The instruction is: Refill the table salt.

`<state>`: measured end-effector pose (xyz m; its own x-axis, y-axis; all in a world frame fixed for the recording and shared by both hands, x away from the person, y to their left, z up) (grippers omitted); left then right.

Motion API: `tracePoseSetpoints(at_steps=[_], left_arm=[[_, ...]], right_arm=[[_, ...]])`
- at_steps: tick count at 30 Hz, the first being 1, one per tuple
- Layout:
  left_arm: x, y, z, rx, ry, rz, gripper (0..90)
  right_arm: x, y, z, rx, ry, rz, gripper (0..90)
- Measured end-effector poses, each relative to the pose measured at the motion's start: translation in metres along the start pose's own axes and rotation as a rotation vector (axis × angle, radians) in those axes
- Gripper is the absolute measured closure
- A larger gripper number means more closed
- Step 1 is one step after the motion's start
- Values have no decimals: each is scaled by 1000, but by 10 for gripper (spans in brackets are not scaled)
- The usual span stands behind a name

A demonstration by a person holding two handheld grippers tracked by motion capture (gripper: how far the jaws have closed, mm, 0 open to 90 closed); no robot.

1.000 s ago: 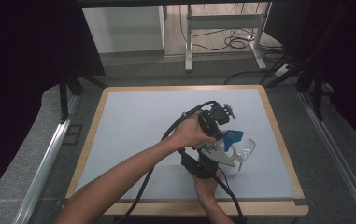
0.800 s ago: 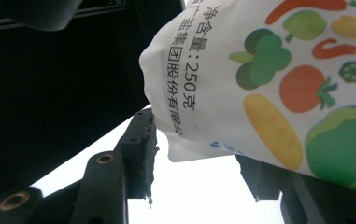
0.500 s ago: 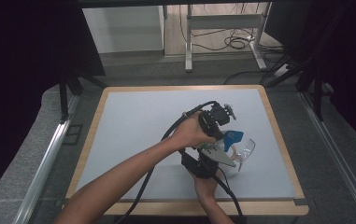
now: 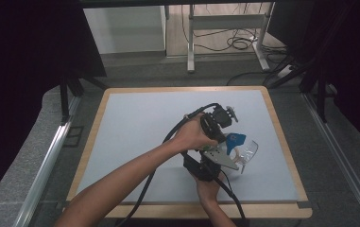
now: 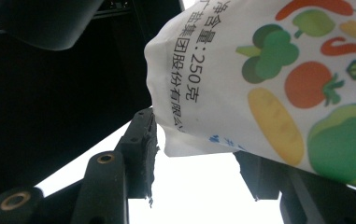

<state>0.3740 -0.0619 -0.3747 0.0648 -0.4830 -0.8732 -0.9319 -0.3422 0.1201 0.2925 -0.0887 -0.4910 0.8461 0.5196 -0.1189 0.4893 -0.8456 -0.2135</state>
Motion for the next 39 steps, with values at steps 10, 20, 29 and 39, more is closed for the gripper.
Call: tracePoseSetpoints(at_steps=[10, 20, 29, 39], left_arm=[[1, -1, 2, -5, -4, 3, 900], [2, 0, 1, -5, -4, 5, 900], [1, -1, 2, -7, -5, 6, 900], [2, -2, 3, -9, -3, 8, 900]], right_arm=[[0, -1, 2, -5, -3, 0, 517], [-1, 0, 1, -6, 0, 2, 519], [0, 0, 1, -7, 2, -1, 522], [-1, 0, 1, -10, 0, -3, 522]])
Point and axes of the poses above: each handheld gripper's, and its own axes: x roughly forward along the jaws, z roughly out of its underside, y roughly to its right, the point moved 1 cm from there along x, roughly forward along the jaws, and after that the axes turned 7 degrees about z, right-handed, at the moved point
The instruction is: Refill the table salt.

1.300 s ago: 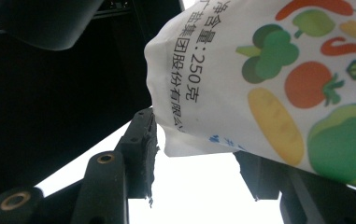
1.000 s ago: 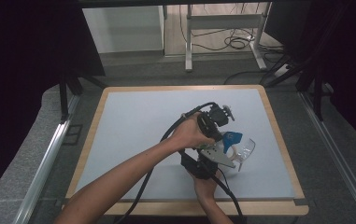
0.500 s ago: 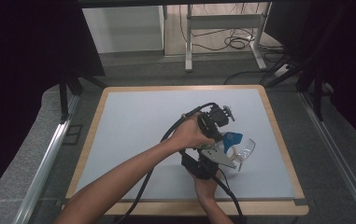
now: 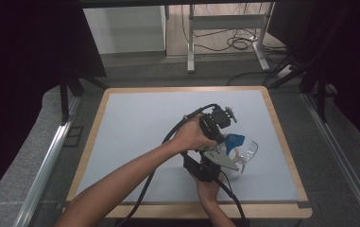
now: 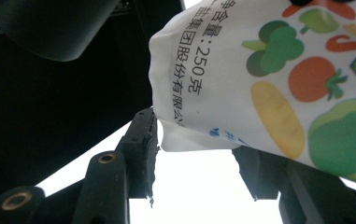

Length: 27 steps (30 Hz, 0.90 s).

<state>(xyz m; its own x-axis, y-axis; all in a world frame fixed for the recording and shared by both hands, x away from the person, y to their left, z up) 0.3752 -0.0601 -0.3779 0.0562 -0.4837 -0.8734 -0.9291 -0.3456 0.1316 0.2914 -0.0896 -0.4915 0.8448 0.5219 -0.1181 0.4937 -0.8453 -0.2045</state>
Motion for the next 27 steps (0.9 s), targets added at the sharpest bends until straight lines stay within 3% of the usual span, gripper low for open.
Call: tracePoseSetpoints(at_steps=[27], left_arm=[[0, -1, -1, 0, 5, -1, 900]], right_arm=[[0, 0, -1, 3, 6, 3, 525]])
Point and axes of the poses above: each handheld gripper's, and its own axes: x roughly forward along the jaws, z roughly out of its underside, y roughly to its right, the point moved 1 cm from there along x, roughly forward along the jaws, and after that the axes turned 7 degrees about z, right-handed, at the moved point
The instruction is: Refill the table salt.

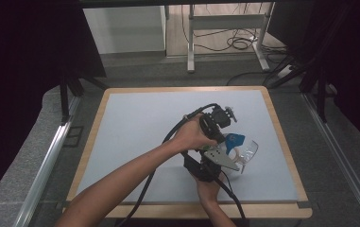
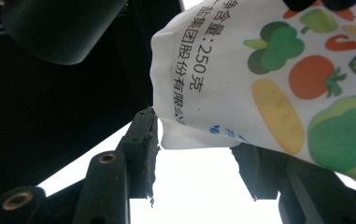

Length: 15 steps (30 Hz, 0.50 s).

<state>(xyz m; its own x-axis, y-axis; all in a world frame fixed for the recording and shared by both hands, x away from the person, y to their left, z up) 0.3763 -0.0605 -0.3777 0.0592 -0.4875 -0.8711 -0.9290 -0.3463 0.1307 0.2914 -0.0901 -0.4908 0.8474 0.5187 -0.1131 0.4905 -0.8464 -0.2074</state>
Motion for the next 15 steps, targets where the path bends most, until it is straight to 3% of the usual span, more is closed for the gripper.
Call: tracePoseSetpoints(at_steps=[15], left_arm=[[0, 1, 0, 0, 1, 1, 900]], right_arm=[[-1, 0, -1, 1, 5, 4, 528]])
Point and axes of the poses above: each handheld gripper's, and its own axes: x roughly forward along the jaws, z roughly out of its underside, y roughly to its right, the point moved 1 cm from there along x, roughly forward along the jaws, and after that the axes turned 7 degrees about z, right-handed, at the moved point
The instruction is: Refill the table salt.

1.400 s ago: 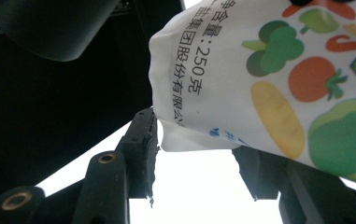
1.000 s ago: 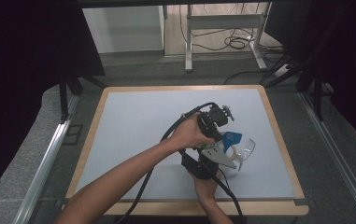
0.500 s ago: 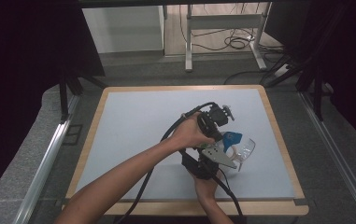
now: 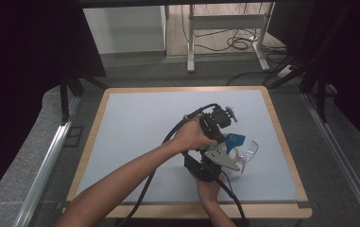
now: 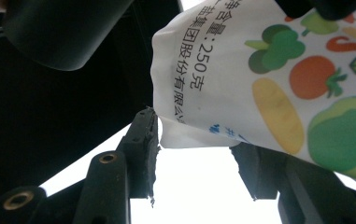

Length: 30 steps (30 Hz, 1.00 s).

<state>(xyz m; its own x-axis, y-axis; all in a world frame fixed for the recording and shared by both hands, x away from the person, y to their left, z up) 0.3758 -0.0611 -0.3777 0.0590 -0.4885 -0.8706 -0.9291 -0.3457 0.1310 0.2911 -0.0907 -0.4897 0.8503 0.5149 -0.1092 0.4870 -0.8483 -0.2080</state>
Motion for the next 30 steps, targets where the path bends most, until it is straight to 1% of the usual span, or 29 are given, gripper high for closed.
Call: tracePoseSetpoints(at_steps=[14, 30], left_arm=[[1, -1, 0, 0, -3, -1, 900], [-1, -2, 0, -1, -1, 1, 900]], right_arm=[[0, 0, 0, -5, 4, 6, 533], [-1, -1, -1, 2, 5, 1, 534]])
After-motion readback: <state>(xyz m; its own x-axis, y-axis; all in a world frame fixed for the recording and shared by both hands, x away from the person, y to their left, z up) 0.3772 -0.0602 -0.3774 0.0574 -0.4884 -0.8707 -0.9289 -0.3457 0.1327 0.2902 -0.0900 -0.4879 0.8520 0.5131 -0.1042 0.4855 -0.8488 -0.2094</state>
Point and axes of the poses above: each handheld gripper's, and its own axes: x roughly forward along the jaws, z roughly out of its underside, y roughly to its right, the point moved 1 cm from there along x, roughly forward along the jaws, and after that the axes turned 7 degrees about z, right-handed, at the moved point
